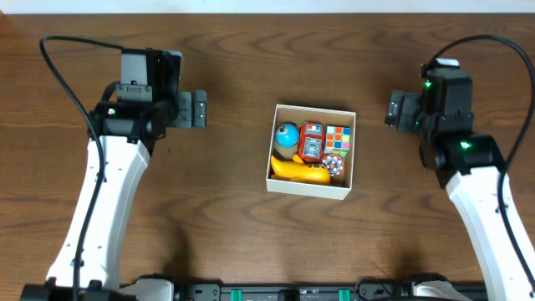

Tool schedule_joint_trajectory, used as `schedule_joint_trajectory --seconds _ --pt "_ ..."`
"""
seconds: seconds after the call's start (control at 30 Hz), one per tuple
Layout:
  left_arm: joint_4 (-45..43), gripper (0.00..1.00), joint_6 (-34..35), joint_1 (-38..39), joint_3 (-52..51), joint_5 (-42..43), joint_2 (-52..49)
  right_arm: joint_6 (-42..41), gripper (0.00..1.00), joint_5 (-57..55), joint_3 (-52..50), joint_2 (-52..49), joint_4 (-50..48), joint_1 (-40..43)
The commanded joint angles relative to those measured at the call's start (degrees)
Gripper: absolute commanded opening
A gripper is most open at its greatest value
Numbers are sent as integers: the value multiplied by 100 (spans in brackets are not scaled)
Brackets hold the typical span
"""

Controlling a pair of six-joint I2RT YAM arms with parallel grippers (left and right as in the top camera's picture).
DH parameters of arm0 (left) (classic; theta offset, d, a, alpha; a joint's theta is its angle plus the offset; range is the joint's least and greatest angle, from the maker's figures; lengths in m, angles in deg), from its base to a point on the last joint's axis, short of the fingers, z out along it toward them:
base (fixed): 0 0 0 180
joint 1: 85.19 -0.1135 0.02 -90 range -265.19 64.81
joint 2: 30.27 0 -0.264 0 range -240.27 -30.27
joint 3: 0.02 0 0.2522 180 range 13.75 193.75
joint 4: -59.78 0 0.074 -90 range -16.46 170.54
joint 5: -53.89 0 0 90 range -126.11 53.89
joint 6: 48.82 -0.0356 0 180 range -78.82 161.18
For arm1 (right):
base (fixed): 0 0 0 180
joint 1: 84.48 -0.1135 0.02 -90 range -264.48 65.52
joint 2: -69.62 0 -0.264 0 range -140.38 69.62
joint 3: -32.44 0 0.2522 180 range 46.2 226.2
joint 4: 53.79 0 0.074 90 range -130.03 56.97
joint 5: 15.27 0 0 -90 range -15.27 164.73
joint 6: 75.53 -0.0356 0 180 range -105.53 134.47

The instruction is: Pack container

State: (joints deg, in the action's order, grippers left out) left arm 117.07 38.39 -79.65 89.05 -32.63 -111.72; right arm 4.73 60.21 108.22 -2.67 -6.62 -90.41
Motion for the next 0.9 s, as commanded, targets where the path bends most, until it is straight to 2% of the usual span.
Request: schedule_joint_trajectory --seconds 0.0,0.2,0.47,0.67,0.87 --pt "197 98 184 122 -13 13 487 -302 99 87 -286 564 37 24" --pt "378 98 424 457 -409 -374 1423 -426 99 -76 -1270 1860 122 -74" --pt "24 98 920 828 -1976 -592 3471 -872 99 -177 -2450 3362 553 -431" --pt "-140 98 1154 890 -2876 -879 5239 -861 99 -179 -2855 3539 610 -811" --pt "-7 98 1209 890 -3101 -1169 5928 -868 99 -151 -2929 3407 835 -909"
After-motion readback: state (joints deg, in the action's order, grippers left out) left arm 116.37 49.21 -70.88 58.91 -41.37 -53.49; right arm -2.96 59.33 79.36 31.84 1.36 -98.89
